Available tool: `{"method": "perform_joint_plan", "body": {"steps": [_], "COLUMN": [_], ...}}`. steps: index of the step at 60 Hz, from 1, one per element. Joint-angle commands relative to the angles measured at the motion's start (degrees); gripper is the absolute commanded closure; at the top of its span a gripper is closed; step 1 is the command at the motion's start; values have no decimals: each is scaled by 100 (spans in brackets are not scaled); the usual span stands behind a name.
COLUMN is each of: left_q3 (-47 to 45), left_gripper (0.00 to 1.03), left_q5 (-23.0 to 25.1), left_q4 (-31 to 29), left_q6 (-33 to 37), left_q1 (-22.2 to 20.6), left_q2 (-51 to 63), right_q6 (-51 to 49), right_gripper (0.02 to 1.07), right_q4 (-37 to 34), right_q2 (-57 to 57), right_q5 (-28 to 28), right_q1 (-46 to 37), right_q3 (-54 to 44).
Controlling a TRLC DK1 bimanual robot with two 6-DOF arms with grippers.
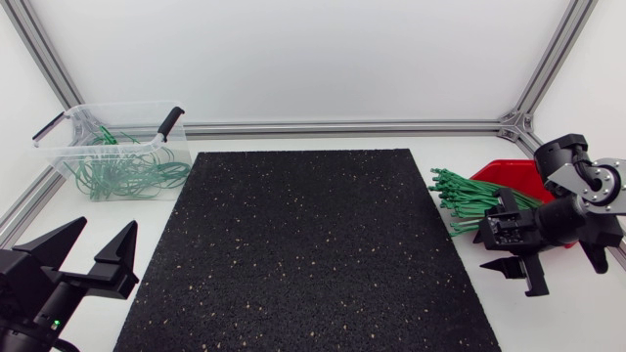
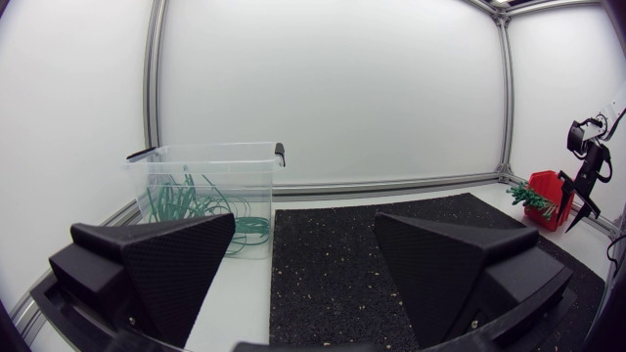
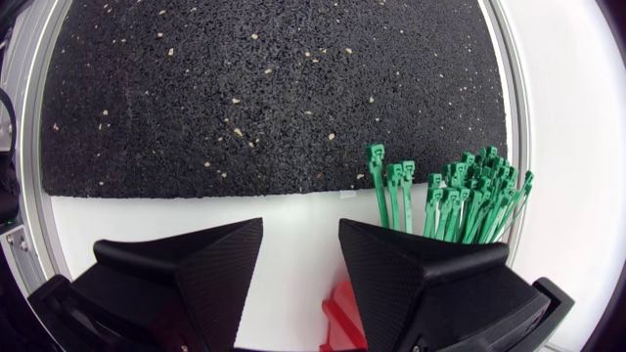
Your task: Take a green cable tie from the red box, thread the tail through the head to close it, then place it in the transparent bin on the left.
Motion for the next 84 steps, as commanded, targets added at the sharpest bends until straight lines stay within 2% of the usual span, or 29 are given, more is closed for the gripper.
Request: {"method": "perform_joint_plan", "body": {"steps": [1,46,55,63,68,84], "left_q3": [-220,-220,-220,-220,-220,-220], "left_gripper": [4,4,4,4,4,4], "left_q5": [32,32,32,32,32,32], "left_q4": [-135,-144,-144,-144,-144,-144], "left_q6": [-124,-124,-124,-124,-124,-124], "left_q1": [-45,-116,-151,-142,-142,-151], "left_q2": [76,85,85,85,85,94], "right_q6": [125,274,195,160,116,116], "right_gripper": [48,48,65,67,80,81], "right_q4": [53,141,404,791,862,1275], "right_q2": [192,728,666,526,341,-134], "right_q5": [31,181,304,401,409,436], "right_q1": [104,244,218,209,218,244], "right_q3": [205,627,434,188,56,-278]}}
